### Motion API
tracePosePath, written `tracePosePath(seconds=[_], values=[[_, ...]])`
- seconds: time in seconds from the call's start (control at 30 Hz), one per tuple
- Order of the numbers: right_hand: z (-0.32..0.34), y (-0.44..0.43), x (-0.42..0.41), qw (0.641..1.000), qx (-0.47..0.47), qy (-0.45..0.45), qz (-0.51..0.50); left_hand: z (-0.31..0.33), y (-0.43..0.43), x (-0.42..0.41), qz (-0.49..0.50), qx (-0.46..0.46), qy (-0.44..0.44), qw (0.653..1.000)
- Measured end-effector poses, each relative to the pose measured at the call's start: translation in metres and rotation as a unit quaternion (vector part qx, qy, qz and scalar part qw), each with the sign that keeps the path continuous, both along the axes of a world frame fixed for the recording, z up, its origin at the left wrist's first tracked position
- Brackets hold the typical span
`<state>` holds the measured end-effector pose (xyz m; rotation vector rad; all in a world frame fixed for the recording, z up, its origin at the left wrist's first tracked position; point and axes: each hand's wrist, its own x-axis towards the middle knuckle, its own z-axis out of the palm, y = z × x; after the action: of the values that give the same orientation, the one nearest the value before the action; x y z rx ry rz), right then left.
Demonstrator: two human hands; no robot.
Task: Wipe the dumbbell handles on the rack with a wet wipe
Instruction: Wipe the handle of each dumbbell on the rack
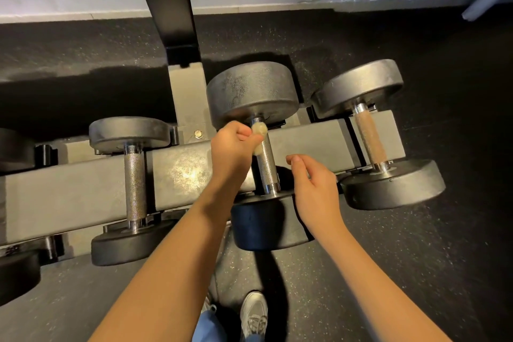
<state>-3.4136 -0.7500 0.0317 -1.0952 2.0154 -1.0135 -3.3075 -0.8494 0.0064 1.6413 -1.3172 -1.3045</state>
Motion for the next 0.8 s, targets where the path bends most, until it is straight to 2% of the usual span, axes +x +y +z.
tracePosePath(seconds=[0.1, 0.27, 0.37, 0.47, 0.57, 0.6, 0.7, 0.73, 0.8], values=[[-0.001, -0.001, -0.001, 1.0, -0.004, 0.006, 0.007, -0.003, 0.009, 0.001, -0.025, 0.009, -0.035, 0.999], [-0.005, 0.0, -0.002, 0.999, 0.005, 0.005, 0.034, -0.002, 0.032, 0.012, -0.119, 0.039, -0.073, 0.989], [-0.002, -0.005, -0.005, 0.997, 0.009, 0.001, 0.081, 0.012, 0.035, 0.013, -0.117, 0.035, -0.047, 0.991], [0.009, -0.014, -0.007, 0.99, 0.006, -0.042, 0.133, 0.024, 0.033, 0.008, -0.116, 0.047, 0.0, 0.992], [0.012, -0.029, -0.013, 0.994, -0.009, -0.075, 0.074, 0.035, 0.029, 0.008, -0.098, 0.087, 0.064, 0.989], [0.01, -0.035, -0.015, 0.996, -0.013, -0.069, 0.048, 0.038, 0.027, 0.01, -0.085, 0.063, 0.055, 0.993], [-0.001, -0.053, -0.012, 0.999, -0.011, -0.02, 0.023, 0.051, 0.016, 0.019, -0.045, -0.137, -0.05, 0.988], [-0.002, -0.057, -0.009, 0.999, -0.003, 0.013, 0.044, 0.055, 0.01, 0.022, -0.042, -0.188, -0.08, 0.978], [-0.004, -0.059, -0.004, 0.99, 0.029, 0.085, 0.11, 0.053, -0.002, 0.026, -0.081, -0.217, -0.147, 0.962]])
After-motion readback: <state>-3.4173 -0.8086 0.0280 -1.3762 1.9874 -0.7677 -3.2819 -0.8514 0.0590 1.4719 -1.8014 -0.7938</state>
